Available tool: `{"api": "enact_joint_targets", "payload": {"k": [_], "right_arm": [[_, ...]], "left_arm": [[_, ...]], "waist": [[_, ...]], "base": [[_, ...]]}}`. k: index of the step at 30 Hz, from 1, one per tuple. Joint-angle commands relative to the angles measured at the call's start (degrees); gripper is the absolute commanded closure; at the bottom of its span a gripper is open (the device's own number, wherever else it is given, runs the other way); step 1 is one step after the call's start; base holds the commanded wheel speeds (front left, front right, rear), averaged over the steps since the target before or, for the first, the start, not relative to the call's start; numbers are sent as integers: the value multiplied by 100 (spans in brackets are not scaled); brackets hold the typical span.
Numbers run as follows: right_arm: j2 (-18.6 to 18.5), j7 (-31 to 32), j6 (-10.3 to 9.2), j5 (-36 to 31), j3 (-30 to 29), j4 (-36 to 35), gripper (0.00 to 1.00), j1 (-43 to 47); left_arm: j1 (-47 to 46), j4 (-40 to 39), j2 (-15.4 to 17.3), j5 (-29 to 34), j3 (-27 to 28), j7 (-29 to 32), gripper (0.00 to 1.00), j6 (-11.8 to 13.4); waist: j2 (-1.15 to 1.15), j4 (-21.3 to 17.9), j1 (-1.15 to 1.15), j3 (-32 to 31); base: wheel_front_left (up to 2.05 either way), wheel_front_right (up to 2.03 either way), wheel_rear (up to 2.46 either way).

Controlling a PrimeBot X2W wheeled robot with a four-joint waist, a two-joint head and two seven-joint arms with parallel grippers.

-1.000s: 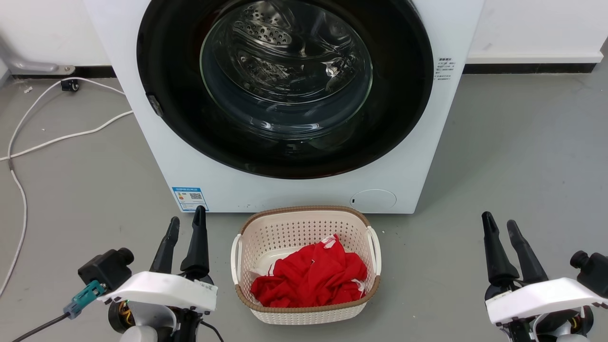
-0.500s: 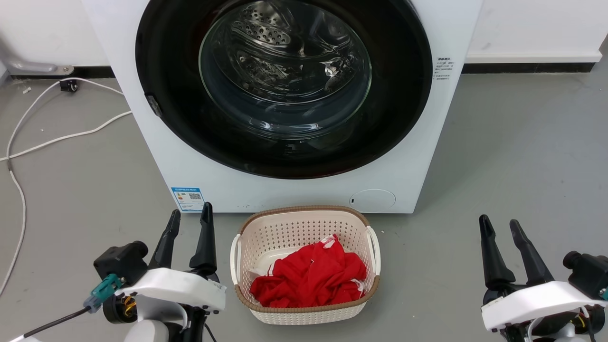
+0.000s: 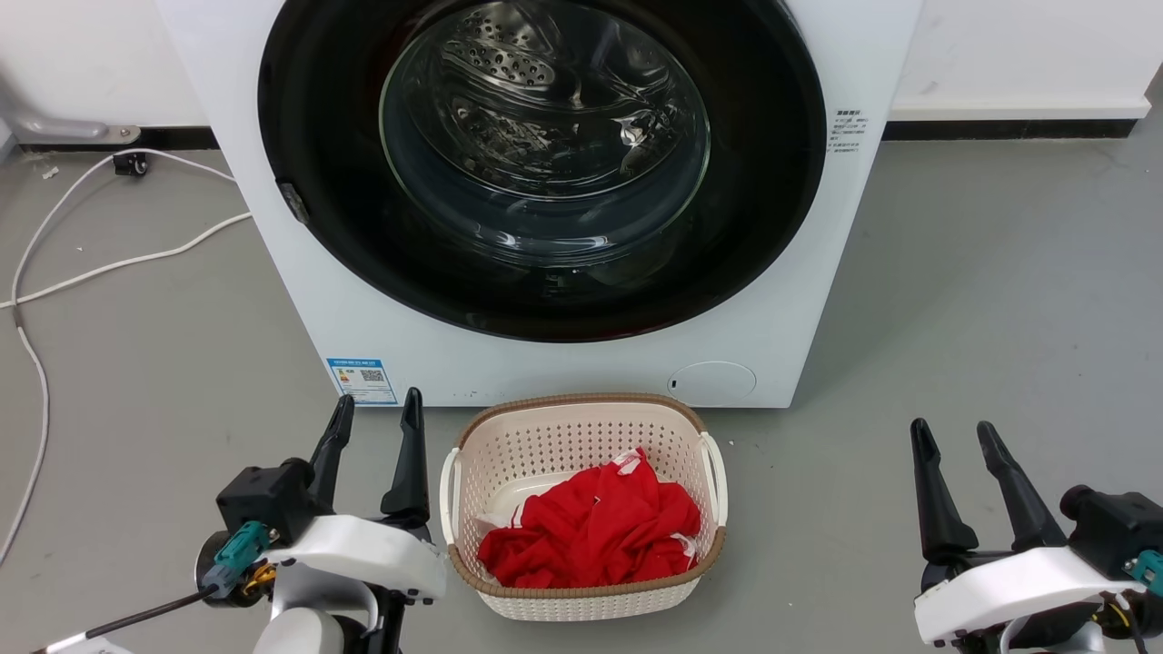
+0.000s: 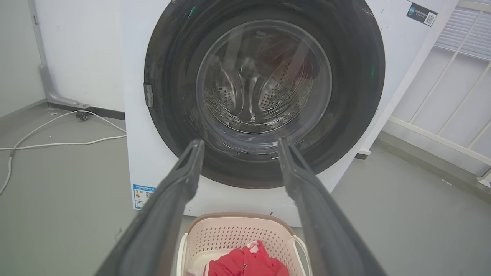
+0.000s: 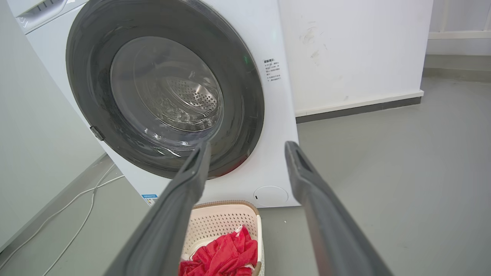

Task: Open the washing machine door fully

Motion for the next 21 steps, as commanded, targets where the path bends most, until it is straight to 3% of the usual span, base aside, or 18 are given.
{"api": "enact_joint_targets", "payload": {"k": [1,21], "right_arm": [[7,-41,-2,-188,5,-91,0,22],[13,-145,-2,-1046,56,-186,0,106]], "left_arm": [[-117,-15,32,181,-35,-66,0,33],[-132,7,79,1106,-193,-304,0,191]], "waist": [[0,-1,0,0],[0,-5,0,3]], "base": [[0,0,0],[0,0,0]]}}
